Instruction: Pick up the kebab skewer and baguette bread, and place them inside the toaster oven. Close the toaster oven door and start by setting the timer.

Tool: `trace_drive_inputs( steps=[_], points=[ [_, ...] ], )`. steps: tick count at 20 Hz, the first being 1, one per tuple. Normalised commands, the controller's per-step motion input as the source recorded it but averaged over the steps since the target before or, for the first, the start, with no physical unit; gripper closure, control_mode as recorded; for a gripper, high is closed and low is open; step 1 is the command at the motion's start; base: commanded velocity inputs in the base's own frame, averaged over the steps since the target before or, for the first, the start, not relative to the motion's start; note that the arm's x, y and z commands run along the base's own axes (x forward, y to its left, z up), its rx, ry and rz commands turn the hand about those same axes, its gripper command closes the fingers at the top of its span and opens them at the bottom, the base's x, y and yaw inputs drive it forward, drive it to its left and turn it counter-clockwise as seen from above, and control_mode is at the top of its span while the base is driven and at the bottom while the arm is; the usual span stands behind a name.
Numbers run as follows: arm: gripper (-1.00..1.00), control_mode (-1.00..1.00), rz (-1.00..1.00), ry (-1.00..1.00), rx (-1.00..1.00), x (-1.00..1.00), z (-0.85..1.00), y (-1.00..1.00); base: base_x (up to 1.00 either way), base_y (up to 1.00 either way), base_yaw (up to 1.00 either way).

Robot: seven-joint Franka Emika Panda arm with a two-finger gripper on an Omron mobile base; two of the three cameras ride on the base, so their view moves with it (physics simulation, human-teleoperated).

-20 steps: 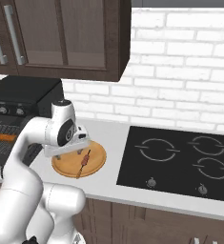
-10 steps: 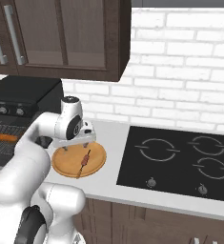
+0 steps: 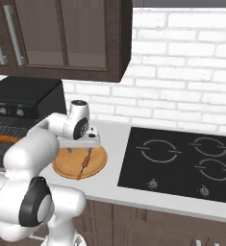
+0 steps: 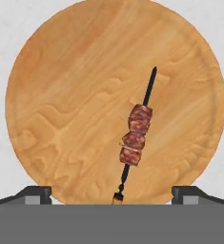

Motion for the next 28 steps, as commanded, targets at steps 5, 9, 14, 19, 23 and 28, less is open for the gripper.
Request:
trace_drive_inputs(
  steps=[5,9,14,19,23,28],
  points=[
    [-1.00,-1.00,-0.02,0.11,0.00,0.12,-0.44,0.00,0.00,0.00,0.00],
    [-1.00,-1.00,0.00,0.08,0.00,0.25,-0.32,-0.03,0.00,0.00,0.00],
    [-1.00,-1.00,0.00,0.06,0.00,0.24,-0.25,-0.01,0.00,0.00,0.00],
    [-1.00,-1.00,0.00,0.00,0.00,0.18,-0.31,-0.04,0.00,0.00,0.00],
    [-1.00,-1.00,0.00,0.00,0.00,0.04,-0.49,-0.12,0.00,0.00,0.00],
    [-1.00,-1.00,0.00,0.00,0.00,0.00,-0.37,0.00,0.00,0.00,0.00]
  ],
)
